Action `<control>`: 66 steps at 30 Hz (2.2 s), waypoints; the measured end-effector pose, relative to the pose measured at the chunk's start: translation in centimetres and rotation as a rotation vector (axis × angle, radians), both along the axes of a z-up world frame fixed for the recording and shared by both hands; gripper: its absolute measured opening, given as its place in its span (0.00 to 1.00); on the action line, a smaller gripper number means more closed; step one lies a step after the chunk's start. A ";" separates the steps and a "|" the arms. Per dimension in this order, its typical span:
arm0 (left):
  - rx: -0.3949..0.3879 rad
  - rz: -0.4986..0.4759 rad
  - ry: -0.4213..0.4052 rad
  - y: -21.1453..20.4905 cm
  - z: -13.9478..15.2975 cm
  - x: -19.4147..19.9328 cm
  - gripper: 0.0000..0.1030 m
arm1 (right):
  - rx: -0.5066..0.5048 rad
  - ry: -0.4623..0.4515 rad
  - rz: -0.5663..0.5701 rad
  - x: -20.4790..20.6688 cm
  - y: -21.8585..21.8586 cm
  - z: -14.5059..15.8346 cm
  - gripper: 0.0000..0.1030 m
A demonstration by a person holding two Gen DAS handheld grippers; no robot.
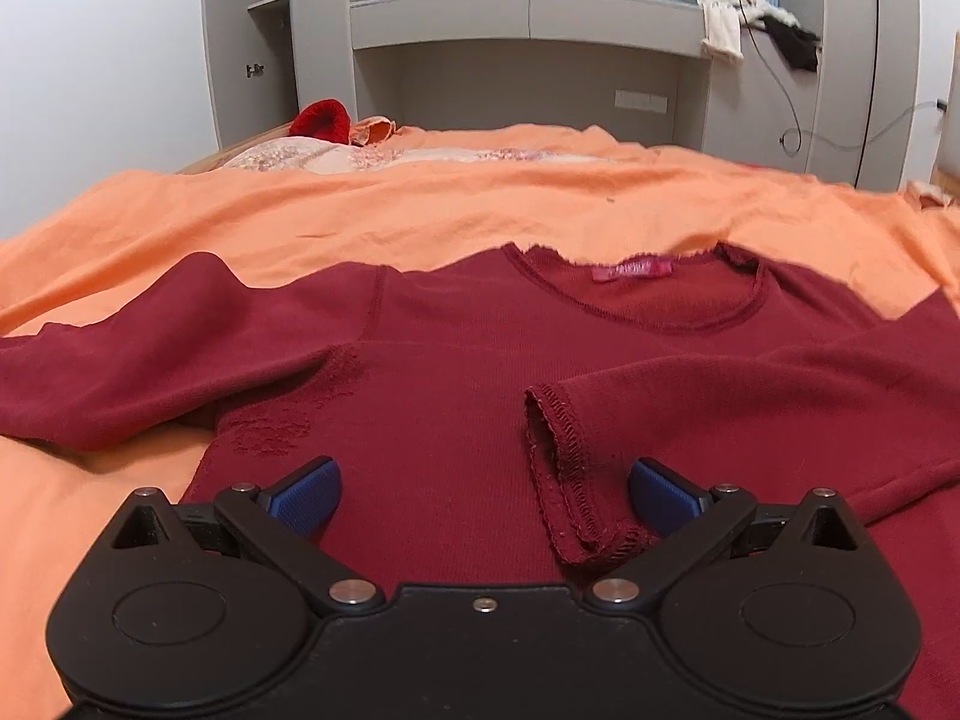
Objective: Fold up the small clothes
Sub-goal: 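Carry the sleeve across the shirt back and release it with the right gripper, then grasp the other sleeve cuff with the left gripper, then lay the sleeve across the shirt back and open the left gripper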
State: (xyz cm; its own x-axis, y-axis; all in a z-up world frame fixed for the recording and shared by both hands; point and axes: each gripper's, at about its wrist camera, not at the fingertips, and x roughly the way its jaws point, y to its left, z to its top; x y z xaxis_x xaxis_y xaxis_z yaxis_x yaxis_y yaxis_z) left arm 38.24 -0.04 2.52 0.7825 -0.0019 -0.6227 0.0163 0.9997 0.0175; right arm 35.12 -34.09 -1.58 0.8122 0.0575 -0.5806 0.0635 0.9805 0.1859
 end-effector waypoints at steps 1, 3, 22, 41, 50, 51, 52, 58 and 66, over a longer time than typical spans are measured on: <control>-0.016 0.006 -0.010 0.3 0.3 -0.2 0.99 | 0.005 -0.001 -0.001 0.0 -0.1 0.1 0.09; -0.050 0.017 -0.036 1.0 1.0 -0.8 0.99 | 0.003 -0.007 -0.013 0.1 -0.1 0.2 0.15; 0.103 0.563 -0.219 23.9 8.5 -3.5 1.00 | -0.072 -0.234 0.133 -5.5 2.7 4.1 1.00; -0.312 0.800 -0.109 37.8 4.4 1.6 0.08 | -0.083 -0.215 0.172 -3.9 4.6 2.5 1.00; -0.120 0.638 -0.349 30.4 9.8 0.4 0.06 | -0.088 -0.239 0.184 -4.2 4.5 2.7 1.00; -0.106 0.602 -0.378 29.2 10.8 0.2 0.06 | -0.087 -0.243 0.184 -4.2 4.4 2.8 1.00; -0.089 0.564 -0.408 27.8 11.9 -0.1 0.07 | -0.085 -0.247 0.184 -4.3 4.4 2.8 1.00; -0.027 0.303 -0.547 18.0 17.6 -2.0 0.07 | -0.072 -0.273 0.189 -4.8 4.2 3.5 1.00; 0.031 0.011 -0.602 3.4 17.8 -3.6 0.07 | -0.038 -0.301 0.192 -5.6 3.6 4.1 1.00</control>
State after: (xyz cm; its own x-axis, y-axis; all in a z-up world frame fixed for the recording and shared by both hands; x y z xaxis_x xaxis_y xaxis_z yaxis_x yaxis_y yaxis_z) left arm 34.68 3.39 20.28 0.9974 0.0192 -0.0694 -0.0158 0.9986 0.0500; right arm 29.48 -30.46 2.50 0.9237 0.2085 -0.3214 -0.1747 0.9759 0.1309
